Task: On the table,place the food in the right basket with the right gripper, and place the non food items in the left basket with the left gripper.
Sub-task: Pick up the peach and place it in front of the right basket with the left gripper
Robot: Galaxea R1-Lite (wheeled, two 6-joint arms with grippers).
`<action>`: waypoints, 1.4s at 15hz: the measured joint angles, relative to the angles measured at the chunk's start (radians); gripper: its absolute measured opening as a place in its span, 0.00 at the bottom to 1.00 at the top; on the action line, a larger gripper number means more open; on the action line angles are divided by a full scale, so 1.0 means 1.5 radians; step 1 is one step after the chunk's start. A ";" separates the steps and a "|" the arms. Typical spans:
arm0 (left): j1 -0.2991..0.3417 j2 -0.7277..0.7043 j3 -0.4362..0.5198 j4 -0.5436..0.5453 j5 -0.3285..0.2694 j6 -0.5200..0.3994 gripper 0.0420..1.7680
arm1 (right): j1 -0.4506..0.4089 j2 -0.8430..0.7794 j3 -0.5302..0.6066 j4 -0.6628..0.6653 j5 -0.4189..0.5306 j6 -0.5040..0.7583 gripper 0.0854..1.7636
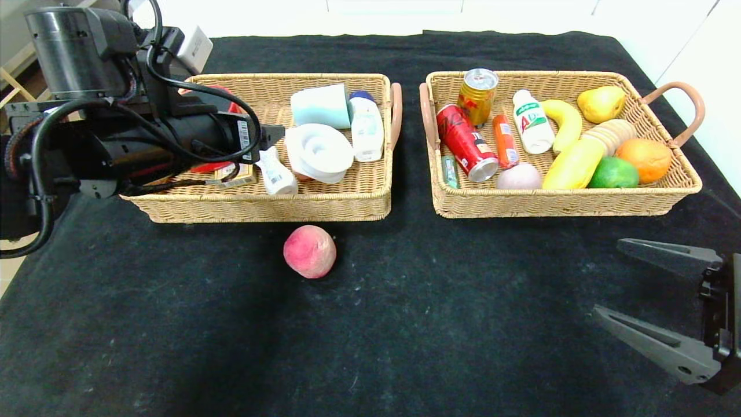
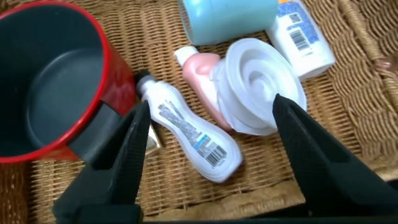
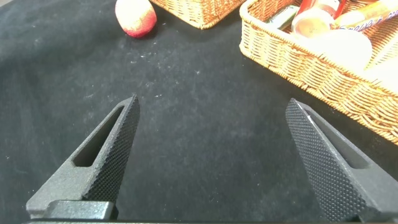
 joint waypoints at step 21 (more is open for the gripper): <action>-0.216 -0.093 0.107 0.327 0.105 -0.088 0.96 | 0.006 0.006 0.005 0.000 0.000 -0.002 0.97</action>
